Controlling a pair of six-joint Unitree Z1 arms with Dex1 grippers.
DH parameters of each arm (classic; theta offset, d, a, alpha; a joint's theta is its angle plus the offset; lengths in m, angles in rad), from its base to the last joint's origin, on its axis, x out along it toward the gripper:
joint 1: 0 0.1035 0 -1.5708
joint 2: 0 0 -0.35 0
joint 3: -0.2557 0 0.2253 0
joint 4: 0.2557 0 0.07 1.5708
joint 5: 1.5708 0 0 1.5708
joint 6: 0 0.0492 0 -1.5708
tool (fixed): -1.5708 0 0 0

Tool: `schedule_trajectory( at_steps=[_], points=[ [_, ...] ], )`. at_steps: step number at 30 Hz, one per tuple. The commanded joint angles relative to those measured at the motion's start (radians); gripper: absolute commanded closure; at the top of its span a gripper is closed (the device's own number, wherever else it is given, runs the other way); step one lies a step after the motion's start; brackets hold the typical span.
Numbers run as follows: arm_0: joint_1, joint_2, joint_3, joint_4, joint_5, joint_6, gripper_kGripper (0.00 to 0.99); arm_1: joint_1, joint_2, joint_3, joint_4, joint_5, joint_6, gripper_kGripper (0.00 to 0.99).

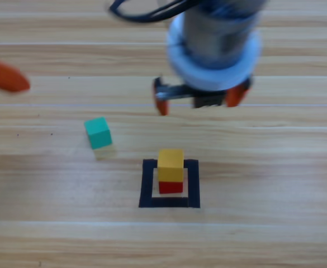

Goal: Stack the blocks in the rectangular block: red at the bottom, yellow in the middle, green on top

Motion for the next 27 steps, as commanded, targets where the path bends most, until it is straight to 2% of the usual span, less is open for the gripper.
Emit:
schedule_trajectory(
  at_steps=[1,3,4,9,19,27],
  points=[
    [0.122,0.250,-0.131,-0.009,-0.065,-0.052,0.031,0.041,-0.441,0.597,-0.413,-0.005,-0.073,0.000],
    [0.146,0.342,-0.177,0.002,-0.078,-0.081,0.030,0.010,-0.591,0.832,-0.597,0.043,-0.119,0.000],
    [0.152,0.376,-0.191,0.002,-0.080,-0.089,0.030,-0.002,-0.636,0.896,-0.638,0.056,-0.138,0.000],
    [0.161,0.580,-0.311,0.086,-0.091,-0.182,0.027,-0.042,-0.737,1.070,-0.736,0.107,-0.247,0.000],
    [0.161,0.782,-0.426,0.114,-0.117,-0.263,0.027,-0.045,-0.637,1.082,-0.744,0.096,-0.313,0.000],
    [0.160,0.875,-0.515,0.158,-0.120,-0.302,0.027,-0.045,-0.564,1.064,-0.744,0.095,-0.320,0.000]
  ],
)
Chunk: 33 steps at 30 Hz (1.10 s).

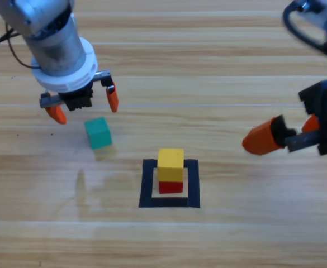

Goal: Stack the blocks in the rectangular block: red at the bottom, yellow in the middle, green on top

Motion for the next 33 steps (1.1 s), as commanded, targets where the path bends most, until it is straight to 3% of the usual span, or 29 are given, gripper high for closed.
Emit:
schedule_trajectory(
  at_steps=[1,10,33],
  points=[
    [0.021,0.107,-0.076,0.048,-0.010,-0.028,0.027,-0.028,0.116,-0.003,-0.014,0.001,-0.014,0.000],
    [0.021,0.213,-0.173,0.105,-0.010,-0.063,0.031,-0.028,0.121,-0.006,-0.016,-0.008,0.000,0.000],
    [0.049,0.316,-0.207,0.105,-0.034,-0.066,0.059,-0.028,0.108,0.000,-0.012,-0.019,0.024,0.000]
  ],
)
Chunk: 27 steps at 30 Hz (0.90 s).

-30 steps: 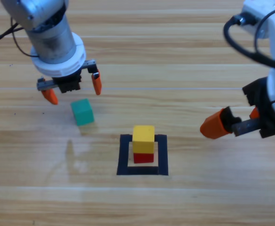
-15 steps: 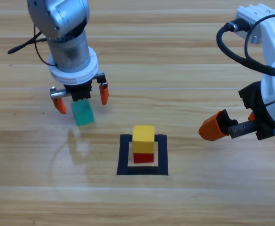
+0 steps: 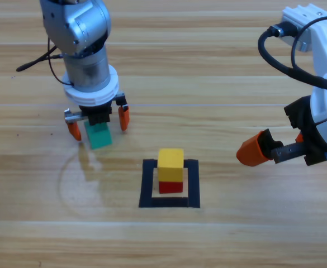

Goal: Stack the blocks in the rectangular block: red at the bottom, yellow in the middle, green on top

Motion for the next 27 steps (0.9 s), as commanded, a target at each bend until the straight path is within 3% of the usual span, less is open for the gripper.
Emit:
schedule_trajectory(
  at_steps=[1,9,14,17,22,27],
  points=[
    [0.016,0.056,0.003,0.005,-0.013,-0.010,0.059,-0.027,0.034,0.002,-0.012,-0.009,0.010,0.000],
    [0.016,0.043,0.017,0.005,-0.022,-0.013,0.093,-0.027,0.034,0.004,-0.011,-0.011,0.013,0.000],
    [0.011,0.034,0.032,0.005,-0.028,-0.015,0.232,-0.027,0.034,0.004,-0.011,-0.011,0.015,0.000],
    [0.005,0.030,0.041,0.004,-0.031,-0.015,0.402,-0.027,0.034,0.004,-0.011,-0.011,0.015,0.000],
    [0.004,-0.001,0.078,0.005,-0.022,0.014,0.893,-0.027,0.034,0.004,-0.011,-0.012,0.017,0.000],
    [-0.004,-0.056,0.043,0.005,-0.027,0.154,0.918,-0.027,0.034,0.004,-0.011,-0.012,0.020,0.000]
  ],
)
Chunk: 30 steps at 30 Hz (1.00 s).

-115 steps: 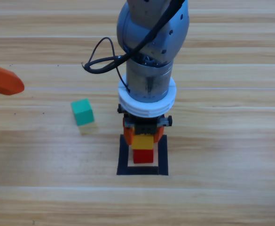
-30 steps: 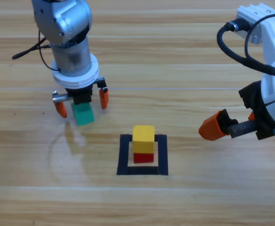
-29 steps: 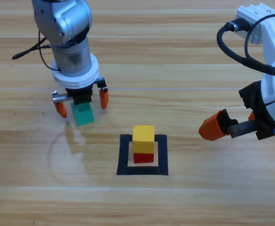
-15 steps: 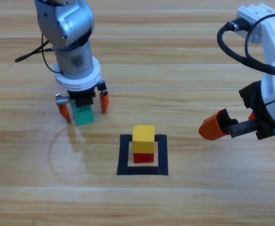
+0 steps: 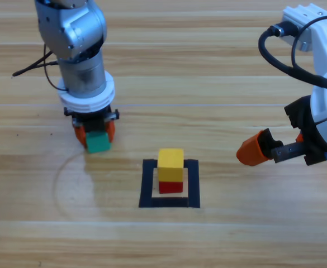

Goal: Stack the blocks in the rectangular block: red at the bottom, yellow in the middle, green on top

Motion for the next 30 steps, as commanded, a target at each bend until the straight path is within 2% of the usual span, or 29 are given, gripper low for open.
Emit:
schedule_trajectory(
  at_steps=[1,5,10,24,30],
  points=[
    [-0.007,-0.056,-0.026,0.005,-0.009,0.156,0.918,-0.027,0.034,0.004,-0.011,-0.011,0.013,0.000],
    [-0.012,-0.153,-0.110,0.031,-0.034,0.366,0.929,-0.027,0.034,0.004,-0.009,-0.012,0.016,0.000],
    [-0.055,-0.280,-0.125,0.068,-0.063,0.505,0.953,-0.027,0.034,0.004,-0.008,-0.014,0.017,0.000],
    [-0.305,-0.236,-0.145,0.122,-0.092,0.561,0.955,-0.027,0.034,0.005,-0.006,-0.017,0.019,0.000],
    [-0.357,-0.153,-0.216,0.186,-0.023,0.390,0.953,-0.027,0.035,0.005,-0.006,-0.015,0.017,0.000]
  ],
)
